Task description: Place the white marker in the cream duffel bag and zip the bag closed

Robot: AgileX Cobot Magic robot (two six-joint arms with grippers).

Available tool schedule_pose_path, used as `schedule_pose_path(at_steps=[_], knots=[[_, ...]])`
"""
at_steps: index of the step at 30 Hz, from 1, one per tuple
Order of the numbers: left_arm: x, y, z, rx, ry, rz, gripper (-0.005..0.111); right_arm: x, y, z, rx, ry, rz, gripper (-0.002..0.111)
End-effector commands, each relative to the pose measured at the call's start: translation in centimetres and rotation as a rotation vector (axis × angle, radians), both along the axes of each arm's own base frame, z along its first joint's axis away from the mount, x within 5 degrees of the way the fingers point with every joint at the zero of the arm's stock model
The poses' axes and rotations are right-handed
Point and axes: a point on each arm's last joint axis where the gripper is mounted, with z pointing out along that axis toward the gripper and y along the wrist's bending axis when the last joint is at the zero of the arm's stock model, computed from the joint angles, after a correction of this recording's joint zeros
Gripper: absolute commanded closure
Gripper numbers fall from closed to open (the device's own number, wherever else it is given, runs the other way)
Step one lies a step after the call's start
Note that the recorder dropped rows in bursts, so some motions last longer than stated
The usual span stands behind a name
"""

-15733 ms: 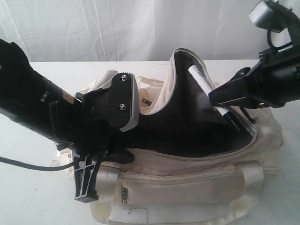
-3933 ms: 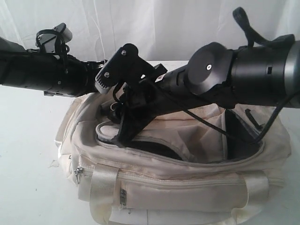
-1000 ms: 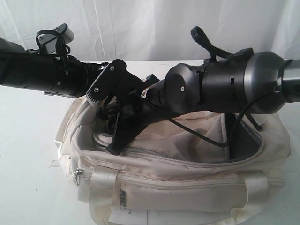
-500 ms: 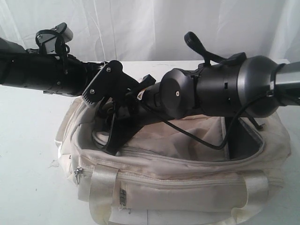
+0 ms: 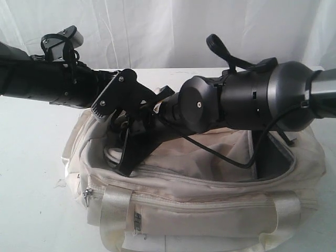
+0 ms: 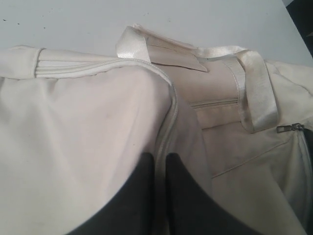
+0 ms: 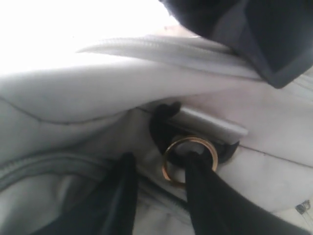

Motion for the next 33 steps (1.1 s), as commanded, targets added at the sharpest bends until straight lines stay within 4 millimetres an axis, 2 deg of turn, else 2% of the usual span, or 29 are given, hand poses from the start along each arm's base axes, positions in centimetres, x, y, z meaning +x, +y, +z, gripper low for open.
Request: schedule_pose_path(at_steps=[1, 11, 16, 19, 24, 33], knots=[[-0.2, 0.0, 0.0, -0.016, 0.009, -0.001, 0.107, 0.0, -0.1, 0.2, -0.002, -0.002, 0.003, 0.083], [-0.4, -0.2, 0.0, -0.031, 0.026, -0.021, 0.107, 0.6, 0.2, -0.2, 0.018, -0.041, -0.019, 0.085], [-0.4, -0.2, 0.0, -0.032, 0.029, -0.025, 0.107, 0.8, 0.3, -0.4, 0.022, -0.052, -0.026, 0.100], [-0.4, -0.2, 0.0, -0.033, 0.030, -0.026, 0.107, 0.8, 0.3, -0.3, 0.027, -0.055, -0.029, 0.104], [-0.4, -0.2, 0.0, -0.033, 0.030, -0.026, 0.107, 0.1, -0.1, 1.2, 0.032, -0.044, -0.011, 0.105], [-0.4, -0.3, 0.0, -0.035, 0.033, -0.031, 0.107, -2.8, -1.7, 3.7, -0.036, 0.099, 0.081, 0.105]])
